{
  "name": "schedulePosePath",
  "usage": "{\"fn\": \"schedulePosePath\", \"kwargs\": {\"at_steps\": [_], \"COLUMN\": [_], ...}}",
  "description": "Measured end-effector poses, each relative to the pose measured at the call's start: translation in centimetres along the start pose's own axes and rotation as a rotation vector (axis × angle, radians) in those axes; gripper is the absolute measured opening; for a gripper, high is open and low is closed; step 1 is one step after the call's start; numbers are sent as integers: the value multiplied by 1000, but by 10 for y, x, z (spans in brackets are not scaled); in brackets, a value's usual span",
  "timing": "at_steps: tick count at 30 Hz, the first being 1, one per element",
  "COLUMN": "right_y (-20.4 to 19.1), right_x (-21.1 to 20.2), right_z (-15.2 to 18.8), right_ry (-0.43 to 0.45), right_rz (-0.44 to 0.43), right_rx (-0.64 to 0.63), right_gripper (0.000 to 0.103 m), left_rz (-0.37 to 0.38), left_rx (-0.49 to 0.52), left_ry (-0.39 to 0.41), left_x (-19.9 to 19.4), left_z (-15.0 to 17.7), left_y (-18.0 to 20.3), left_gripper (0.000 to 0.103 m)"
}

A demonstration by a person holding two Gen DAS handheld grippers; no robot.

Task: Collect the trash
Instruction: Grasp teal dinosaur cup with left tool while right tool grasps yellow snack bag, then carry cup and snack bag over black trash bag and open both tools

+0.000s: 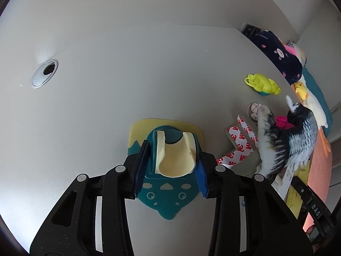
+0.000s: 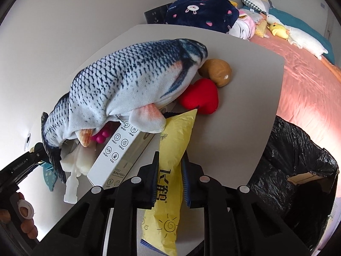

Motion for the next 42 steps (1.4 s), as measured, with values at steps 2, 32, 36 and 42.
{"fn": "schedulePosePath", "kwargs": {"at_steps": [2,32,36,42], "right_y": [3,75,97,133], "right_x": [-5,-95,-104,-117], "right_z": [-2,-1,4,14], "right_ry": [16,184,197,217], "right_rz": [-2,10,32,70], "right_rx": [6,149,183,241], "right_gripper": [20,18,18,18], "left_rz": [8,177,216,271], "left_rx": [20,356,412,491], "left_ry": [16,194,178,154], "left_x": [-5,-95,-94,-90], "left_z": [-1,-4,6,21], "left_y": [2,132,161,202], "left_gripper": [36,35,35,35]}}
Point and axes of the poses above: each gripper's, at about its wrist camera, not at the fingertips, and x roughly the way its jaws point, y to its right, z to its underside, the point moved 7 cm from there along x, roughly the way its jaws point, and after that the axes turned 5 degrees about z, right-handed, at the moved point
